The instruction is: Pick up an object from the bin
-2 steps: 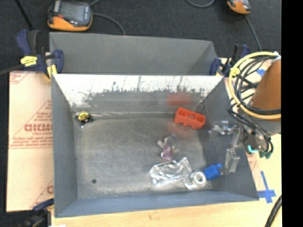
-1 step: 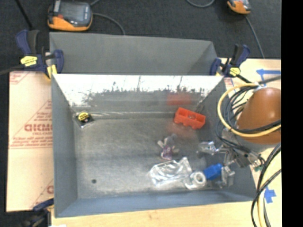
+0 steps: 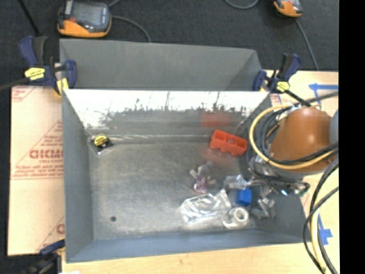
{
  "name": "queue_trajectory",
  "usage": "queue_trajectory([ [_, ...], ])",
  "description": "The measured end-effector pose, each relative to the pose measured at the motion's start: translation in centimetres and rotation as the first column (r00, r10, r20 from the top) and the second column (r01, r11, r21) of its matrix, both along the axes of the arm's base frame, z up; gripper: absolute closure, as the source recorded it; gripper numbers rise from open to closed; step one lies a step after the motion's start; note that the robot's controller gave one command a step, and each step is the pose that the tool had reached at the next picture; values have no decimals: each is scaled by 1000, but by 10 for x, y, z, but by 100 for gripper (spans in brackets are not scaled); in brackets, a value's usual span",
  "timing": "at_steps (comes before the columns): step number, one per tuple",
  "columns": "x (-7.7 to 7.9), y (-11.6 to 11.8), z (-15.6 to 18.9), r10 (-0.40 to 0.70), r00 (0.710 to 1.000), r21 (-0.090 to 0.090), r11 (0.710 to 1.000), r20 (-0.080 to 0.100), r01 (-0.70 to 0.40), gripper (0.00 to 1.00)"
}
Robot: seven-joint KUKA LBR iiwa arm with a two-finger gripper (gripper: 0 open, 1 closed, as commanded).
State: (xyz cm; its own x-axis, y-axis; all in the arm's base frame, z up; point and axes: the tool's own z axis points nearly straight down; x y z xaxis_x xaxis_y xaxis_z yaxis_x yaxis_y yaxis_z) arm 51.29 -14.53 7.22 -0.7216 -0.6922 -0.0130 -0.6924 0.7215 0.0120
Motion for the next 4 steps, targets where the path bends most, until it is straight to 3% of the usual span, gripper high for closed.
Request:
queue_trajectory([
  [1,0,-5,0,5,1000,-10,1000,5,-5,100],
  [2,8,6,108,29,1000,-20,999,10,-28,100],
  [3,37,-9,215,24,1000,-22,999,13,-24,100],
  [4,4,-3,210,312,950,-18,950,0,-312,100],
])
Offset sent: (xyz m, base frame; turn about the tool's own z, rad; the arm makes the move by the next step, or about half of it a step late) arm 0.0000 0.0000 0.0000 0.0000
